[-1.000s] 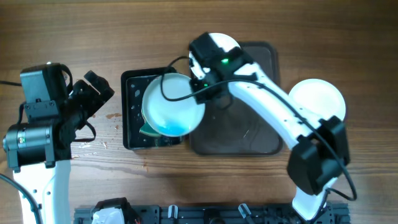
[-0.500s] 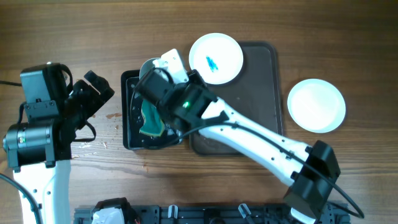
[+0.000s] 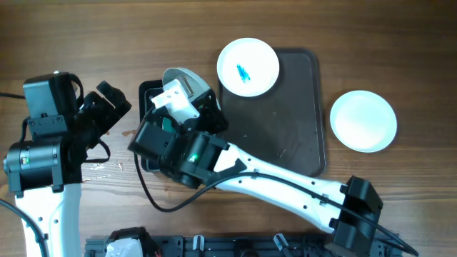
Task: Clean dirty plates on tray and stack at the side
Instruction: 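Lift the cleaned plate with the right gripper and carry it rightward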
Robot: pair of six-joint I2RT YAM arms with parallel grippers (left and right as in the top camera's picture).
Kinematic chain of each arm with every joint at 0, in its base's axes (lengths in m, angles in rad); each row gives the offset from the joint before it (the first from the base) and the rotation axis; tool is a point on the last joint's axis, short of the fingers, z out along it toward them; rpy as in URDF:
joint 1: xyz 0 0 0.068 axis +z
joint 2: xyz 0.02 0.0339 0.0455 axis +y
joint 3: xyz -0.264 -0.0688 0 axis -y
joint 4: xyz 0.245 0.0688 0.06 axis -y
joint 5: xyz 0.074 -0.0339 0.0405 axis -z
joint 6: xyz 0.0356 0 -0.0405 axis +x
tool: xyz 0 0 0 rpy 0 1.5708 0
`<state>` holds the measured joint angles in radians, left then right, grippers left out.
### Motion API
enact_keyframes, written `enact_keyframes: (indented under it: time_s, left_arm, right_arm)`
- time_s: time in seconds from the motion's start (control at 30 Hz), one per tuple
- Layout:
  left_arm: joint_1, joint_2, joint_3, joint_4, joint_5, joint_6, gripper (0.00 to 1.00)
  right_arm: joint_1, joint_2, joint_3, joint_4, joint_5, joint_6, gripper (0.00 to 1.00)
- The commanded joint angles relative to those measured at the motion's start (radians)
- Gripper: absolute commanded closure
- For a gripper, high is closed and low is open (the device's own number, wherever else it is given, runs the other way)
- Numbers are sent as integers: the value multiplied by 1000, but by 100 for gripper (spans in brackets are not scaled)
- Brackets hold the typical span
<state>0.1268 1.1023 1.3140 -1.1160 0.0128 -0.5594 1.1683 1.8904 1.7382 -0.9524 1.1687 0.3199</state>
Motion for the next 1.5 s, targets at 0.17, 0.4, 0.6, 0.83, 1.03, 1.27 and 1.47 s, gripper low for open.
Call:
enact_keyframes:
  time_s: [0.17, 0.4, 0.6, 0.83, 1.03, 1.27, 1.47]
  left_arm:
    - [7, -3, 10, 0, 5, 5, 0]
    - [7, -3, 10, 0, 5, 5, 0]
    - [7, -3, 10, 0, 5, 5, 0]
    - [7, -3, 10, 0, 5, 5, 0]
    - [7, -3, 10, 0, 5, 5, 0]
    - [7, -3, 10, 0, 5, 5, 0]
    - [7, -3, 10, 0, 5, 5, 0]
  right_arm:
    - [42, -36, 26, -5, 92, -32, 96]
    - [42, -36, 26, -5, 92, -38, 96]
    - [42, -36, 26, -2, 92, -58, 96]
    - [42, -36, 26, -2, 92, -58, 95]
    - [30, -35, 24, 4, 121, -30, 95]
    - [36, -39, 21, 59, 66, -160, 96]
    - [1, -42, 21, 43, -91, -27, 96]
